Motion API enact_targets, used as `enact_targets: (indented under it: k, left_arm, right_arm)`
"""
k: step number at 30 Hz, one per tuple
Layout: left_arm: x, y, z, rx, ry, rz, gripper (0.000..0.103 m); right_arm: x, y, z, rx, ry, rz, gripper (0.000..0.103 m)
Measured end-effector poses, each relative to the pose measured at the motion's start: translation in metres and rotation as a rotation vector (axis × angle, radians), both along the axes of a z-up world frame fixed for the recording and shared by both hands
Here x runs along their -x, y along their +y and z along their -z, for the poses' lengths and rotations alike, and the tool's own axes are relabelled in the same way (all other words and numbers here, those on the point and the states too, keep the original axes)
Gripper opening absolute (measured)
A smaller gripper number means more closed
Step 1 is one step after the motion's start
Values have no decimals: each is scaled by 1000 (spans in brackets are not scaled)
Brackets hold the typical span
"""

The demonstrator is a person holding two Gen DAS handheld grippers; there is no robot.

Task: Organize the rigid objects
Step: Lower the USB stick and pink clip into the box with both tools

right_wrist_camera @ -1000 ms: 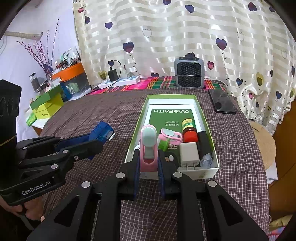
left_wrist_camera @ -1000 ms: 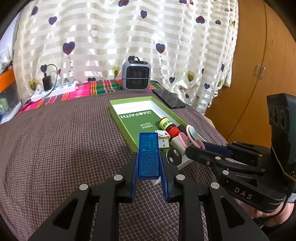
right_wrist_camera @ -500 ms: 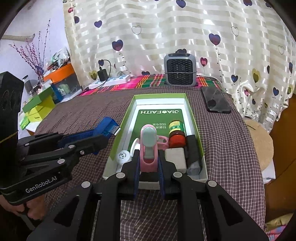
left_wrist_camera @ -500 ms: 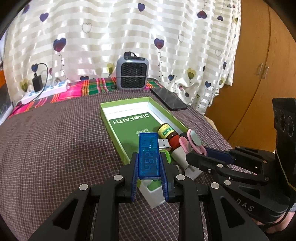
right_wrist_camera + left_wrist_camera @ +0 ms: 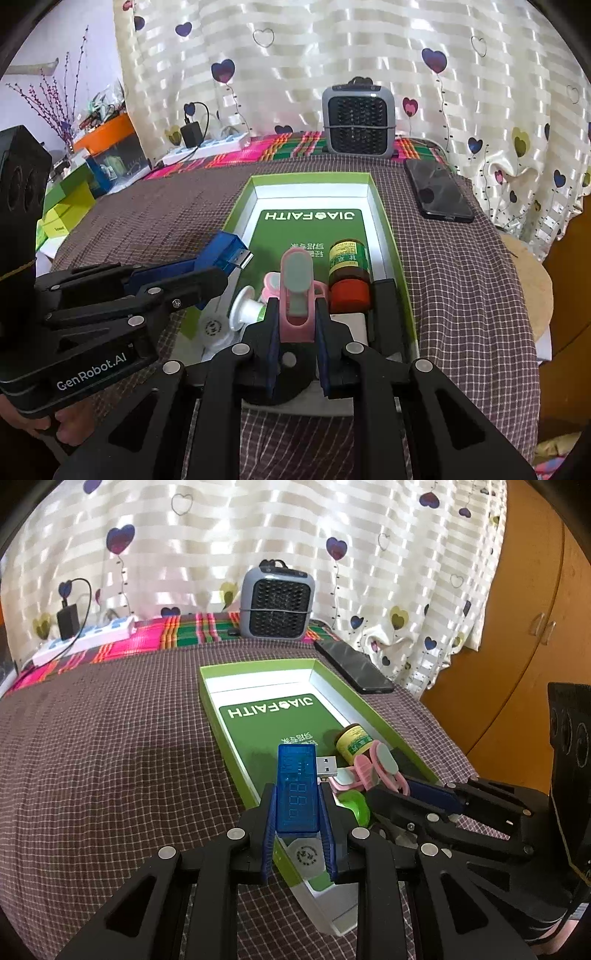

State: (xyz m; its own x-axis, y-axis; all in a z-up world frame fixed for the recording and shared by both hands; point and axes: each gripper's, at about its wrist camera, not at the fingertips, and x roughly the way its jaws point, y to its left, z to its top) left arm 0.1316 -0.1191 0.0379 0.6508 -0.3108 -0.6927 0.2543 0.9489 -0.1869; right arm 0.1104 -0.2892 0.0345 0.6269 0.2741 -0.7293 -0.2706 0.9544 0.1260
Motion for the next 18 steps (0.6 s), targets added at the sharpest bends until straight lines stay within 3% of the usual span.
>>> enact_targets:
  k: [18]
  left_arm:
    - [-17, -6, 6, -18, 1, -7, 21]
  right_arm:
    - [-23, 0, 10, 12, 13, -11, 18]
